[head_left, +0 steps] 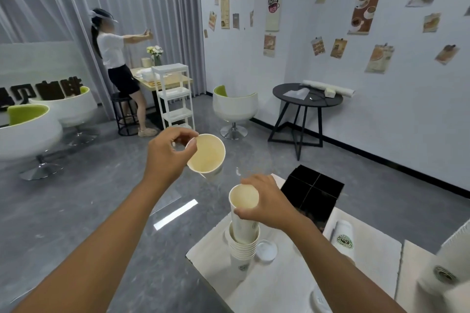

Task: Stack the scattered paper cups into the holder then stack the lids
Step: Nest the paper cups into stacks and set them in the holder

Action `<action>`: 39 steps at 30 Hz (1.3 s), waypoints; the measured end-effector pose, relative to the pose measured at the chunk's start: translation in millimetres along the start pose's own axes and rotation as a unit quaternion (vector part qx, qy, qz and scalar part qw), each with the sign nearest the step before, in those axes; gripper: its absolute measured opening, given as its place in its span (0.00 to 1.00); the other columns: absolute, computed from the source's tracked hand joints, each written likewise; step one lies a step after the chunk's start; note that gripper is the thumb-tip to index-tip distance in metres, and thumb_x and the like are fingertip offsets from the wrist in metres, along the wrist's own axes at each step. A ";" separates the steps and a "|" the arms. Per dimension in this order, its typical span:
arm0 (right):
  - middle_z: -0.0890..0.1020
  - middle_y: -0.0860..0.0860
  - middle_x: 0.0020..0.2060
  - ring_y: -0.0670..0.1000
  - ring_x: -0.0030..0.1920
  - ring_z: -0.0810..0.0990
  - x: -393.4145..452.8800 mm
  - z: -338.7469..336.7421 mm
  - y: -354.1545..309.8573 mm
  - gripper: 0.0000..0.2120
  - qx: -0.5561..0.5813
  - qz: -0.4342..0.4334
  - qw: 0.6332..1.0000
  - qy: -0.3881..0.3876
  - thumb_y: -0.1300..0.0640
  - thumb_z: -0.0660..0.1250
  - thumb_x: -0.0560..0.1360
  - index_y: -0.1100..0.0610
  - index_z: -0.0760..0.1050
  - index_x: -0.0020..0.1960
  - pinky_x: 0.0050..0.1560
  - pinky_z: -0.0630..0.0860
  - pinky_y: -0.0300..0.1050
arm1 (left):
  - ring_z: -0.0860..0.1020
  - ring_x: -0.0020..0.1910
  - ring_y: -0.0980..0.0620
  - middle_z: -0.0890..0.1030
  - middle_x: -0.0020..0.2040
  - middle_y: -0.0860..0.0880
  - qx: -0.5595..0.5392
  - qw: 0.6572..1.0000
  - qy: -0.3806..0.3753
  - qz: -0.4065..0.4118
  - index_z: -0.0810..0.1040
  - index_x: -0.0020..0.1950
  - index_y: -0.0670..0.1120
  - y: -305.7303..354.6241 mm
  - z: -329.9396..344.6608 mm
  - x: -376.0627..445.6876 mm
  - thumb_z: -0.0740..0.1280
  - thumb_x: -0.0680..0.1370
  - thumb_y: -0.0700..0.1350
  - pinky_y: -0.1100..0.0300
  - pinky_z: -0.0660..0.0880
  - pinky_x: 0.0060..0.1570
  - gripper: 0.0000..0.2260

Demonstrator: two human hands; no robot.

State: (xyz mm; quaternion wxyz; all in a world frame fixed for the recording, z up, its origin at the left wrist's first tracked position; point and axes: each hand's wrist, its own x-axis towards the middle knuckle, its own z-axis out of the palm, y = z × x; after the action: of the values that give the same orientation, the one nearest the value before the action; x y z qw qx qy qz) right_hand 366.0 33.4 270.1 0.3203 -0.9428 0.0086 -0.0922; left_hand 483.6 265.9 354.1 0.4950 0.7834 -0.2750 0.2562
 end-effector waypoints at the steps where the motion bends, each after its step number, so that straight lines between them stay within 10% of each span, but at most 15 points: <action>1: 0.70 0.41 0.66 0.46 0.68 0.62 -1.4 3.3 2.3 0.36 0.003 0.006 1.000 -0.010 0.42 0.78 0.69 0.47 0.70 0.73 0.65 0.63 0.40 | 0.81 0.46 0.59 0.84 0.47 0.53 -0.007 1.000 0.000 0.000 0.86 0.50 0.49 2.4 1.2 0.6 0.75 0.76 0.36 0.73 0.74 0.47 0.08; 14: 0.71 0.37 0.67 0.41 0.63 0.72 -3.6 5.9 18.4 0.48 0.154 0.055 0.985 0.047 0.36 0.80 0.63 0.38 0.60 0.76 0.60 0.75 0.44 | 0.82 0.42 0.56 0.85 0.43 0.47 -0.107 0.982 -0.145 -0.052 0.87 0.48 0.50 26.3 17.0 2.0 0.75 0.76 0.38 0.62 0.80 0.36 0.07; 28: 0.77 0.35 0.59 0.42 0.56 0.76 -14.5 12.4 13.6 0.34 0.211 0.013 0.975 0.072 0.47 0.81 0.67 0.36 0.69 0.68 0.45 0.74 0.37 | 0.84 0.42 0.43 0.83 0.44 0.41 -0.147 0.947 -0.205 -0.197 0.87 0.49 0.47 0.2 65.4 -47.8 0.75 0.77 0.38 0.43 0.85 0.35 0.06; 39: 0.76 0.34 0.61 0.45 0.57 0.79 -21.1 19.5 23.1 0.34 0.171 0.040 0.983 0.059 0.40 0.80 0.66 0.34 0.68 0.67 0.49 0.81 0.40 | 0.84 0.45 0.45 0.83 0.46 0.43 -0.127 0.940 -0.223 -0.225 0.85 0.50 0.49 -5.3 74.4 -60.6 0.74 0.78 0.41 0.52 0.84 0.35 0.04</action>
State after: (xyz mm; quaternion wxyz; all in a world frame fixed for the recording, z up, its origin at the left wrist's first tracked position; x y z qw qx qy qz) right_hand 349.7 28.4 237.3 0.4792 -0.8659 0.0489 -0.1348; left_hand 453.4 210.3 281.7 0.5611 0.7923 -0.2255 -0.0806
